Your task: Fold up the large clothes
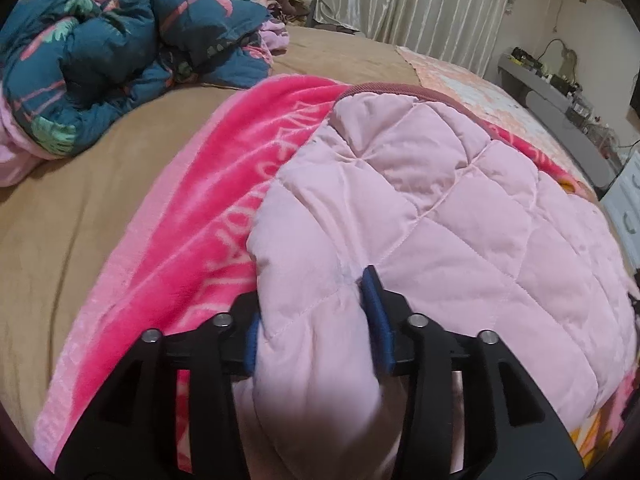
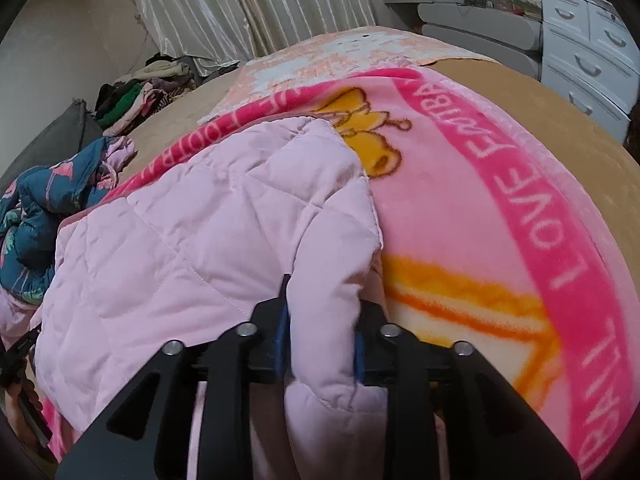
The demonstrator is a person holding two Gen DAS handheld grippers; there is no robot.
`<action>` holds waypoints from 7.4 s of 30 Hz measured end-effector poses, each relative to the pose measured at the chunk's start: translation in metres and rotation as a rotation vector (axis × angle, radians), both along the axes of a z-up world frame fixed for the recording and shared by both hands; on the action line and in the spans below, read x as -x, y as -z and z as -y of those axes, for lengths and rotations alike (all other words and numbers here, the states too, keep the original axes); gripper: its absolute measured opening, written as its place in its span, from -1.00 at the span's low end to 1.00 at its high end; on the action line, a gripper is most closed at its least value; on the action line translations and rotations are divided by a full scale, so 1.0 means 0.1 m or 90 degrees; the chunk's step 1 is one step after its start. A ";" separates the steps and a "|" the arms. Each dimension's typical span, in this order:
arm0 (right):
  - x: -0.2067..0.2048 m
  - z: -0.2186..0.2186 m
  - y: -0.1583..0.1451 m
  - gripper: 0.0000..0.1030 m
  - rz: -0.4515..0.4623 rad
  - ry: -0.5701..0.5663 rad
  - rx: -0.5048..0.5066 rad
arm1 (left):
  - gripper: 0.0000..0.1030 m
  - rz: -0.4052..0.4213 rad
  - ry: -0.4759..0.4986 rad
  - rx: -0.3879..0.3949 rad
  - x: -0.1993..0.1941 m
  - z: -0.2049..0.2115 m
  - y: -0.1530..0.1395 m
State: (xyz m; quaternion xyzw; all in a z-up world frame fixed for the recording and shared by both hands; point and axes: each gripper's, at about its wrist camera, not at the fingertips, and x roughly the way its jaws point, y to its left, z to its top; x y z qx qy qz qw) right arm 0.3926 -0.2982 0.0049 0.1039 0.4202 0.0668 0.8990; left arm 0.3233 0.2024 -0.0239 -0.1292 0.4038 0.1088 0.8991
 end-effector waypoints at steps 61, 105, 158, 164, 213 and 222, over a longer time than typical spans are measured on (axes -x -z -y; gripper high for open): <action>1.02 0.06 0.18 0.92 -0.035 0.096 -0.171 | 0.84 -0.031 -0.073 0.289 0.71 0.13 0.29; 0.48 -0.31 0.26 0.00 0.009 -0.010 -0.157 | 0.23 0.020 -0.056 0.242 0.36 0.36 0.20; 1.94 -0.63 -0.58 -0.34 0.140 -0.121 -0.003 | -0.39 0.073 0.023 0.161 1.54 0.41 -0.46; 2.04 -0.63 -0.53 -0.34 0.133 -0.119 -0.001 | -0.39 0.069 0.027 0.152 1.67 0.44 -0.41; 2.41 -0.25 0.11 0.59 -0.036 -0.007 -0.094 | 0.15 0.015 0.025 0.132 2.20 0.39 -0.01; 2.76 -0.09 -0.05 0.91 0.001 0.014 -0.064 | 0.55 0.024 0.015 0.116 2.52 0.37 -0.10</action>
